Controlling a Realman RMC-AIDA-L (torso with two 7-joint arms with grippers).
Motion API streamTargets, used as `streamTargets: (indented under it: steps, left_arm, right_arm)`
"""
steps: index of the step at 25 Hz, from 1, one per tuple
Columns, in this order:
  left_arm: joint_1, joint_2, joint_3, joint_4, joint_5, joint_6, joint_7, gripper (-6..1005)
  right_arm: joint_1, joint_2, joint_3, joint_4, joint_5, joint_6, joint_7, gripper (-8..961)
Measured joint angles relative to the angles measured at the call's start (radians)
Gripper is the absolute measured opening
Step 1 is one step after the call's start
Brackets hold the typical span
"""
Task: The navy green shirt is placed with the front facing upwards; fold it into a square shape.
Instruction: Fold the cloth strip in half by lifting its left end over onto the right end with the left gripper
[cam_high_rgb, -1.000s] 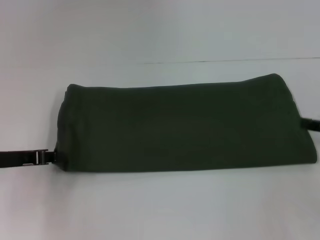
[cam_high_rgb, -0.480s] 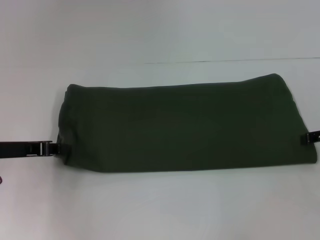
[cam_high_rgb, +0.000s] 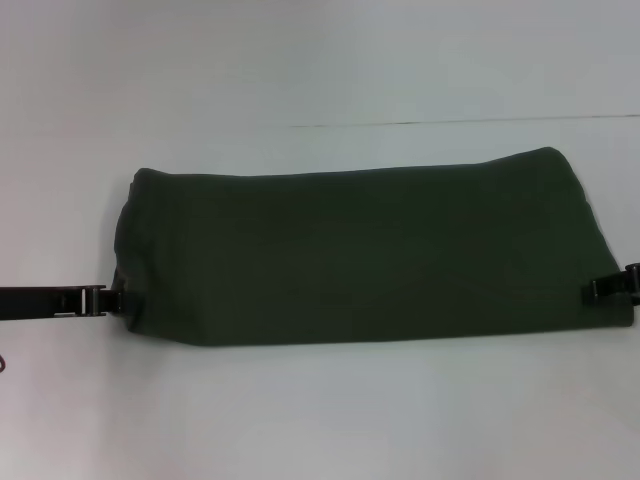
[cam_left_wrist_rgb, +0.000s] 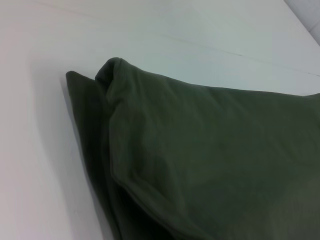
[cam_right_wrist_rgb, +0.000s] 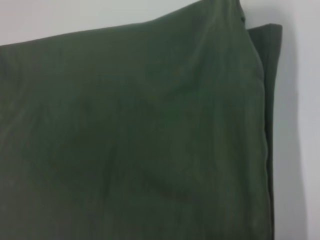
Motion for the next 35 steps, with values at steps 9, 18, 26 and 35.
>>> streamTargets:
  steps: [9,18,26,35]
  left_arm:
    - [-0.003,-0.001,0.0,-0.001,-0.001,0.0,0.0,39]
    - [-0.003,-0.004,0.0,0.002,-0.001,0.0,0.001,40]
    - [-0.001,-0.005,0.009,0.004,-0.001,0.001,0.011,40]
    - [0.012,0.011,0.001,0.032,-0.003,0.056,0.101,41]
  right_arm:
    - [0.0,-0.002,0.0,0.016,-0.004,-0.001,0.003,759]
    - [-0.008,-0.001,0.001,0.012,-0.003,0.005,0.001,516]
    - [-0.011,-0.001,0.002,0.008,-0.003,0.001,-0.004,89]
    - [-0.081,0.01,0.015,0.004,0.071,0.026,-0.085,24]
